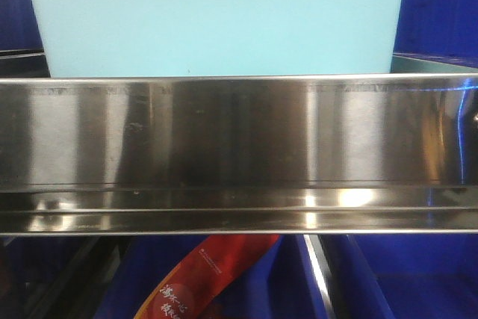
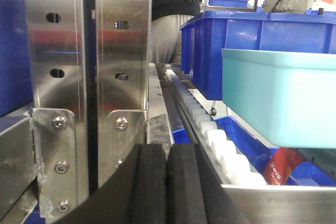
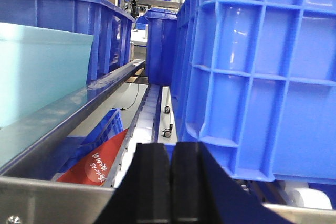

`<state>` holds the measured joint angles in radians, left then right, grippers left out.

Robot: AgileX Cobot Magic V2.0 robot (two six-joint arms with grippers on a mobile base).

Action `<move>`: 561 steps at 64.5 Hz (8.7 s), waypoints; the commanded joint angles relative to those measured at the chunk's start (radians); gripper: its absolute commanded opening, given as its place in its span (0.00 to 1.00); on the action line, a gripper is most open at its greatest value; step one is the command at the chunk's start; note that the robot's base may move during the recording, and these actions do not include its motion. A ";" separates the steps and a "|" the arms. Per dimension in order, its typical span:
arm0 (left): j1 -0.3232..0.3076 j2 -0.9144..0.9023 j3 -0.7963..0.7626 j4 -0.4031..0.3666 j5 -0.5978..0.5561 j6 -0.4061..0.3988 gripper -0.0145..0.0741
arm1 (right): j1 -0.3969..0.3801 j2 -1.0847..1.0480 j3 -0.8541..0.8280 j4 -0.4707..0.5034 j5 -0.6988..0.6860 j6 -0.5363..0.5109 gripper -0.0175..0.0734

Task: Fetch blue bin and place on conveyor start
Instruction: 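Reach both grippers toward the light-blue bin on the shelf, then close both grippers on opposite side walls of the light-blue bin, then lift the light-blue bin with both grippers and pull it off the shelf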

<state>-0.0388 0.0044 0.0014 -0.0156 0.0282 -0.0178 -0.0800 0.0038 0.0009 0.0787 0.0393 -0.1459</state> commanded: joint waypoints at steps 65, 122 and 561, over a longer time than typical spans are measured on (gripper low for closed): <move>-0.002 -0.004 -0.001 0.003 -0.022 -0.002 0.04 | -0.006 -0.004 -0.001 0.001 -0.031 -0.003 0.01; -0.002 0.235 -0.547 0.066 0.512 -0.001 0.04 | -0.006 0.236 -0.568 0.011 0.477 -0.003 0.01; -0.388 1.708 -2.168 0.362 1.081 -0.389 0.04 | 0.471 1.672 -2.141 -0.470 1.150 0.583 0.02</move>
<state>-0.4190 1.7249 -2.1577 0.3363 1.1526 -0.4039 0.3866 1.6884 -2.1299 -0.3752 1.2265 0.4459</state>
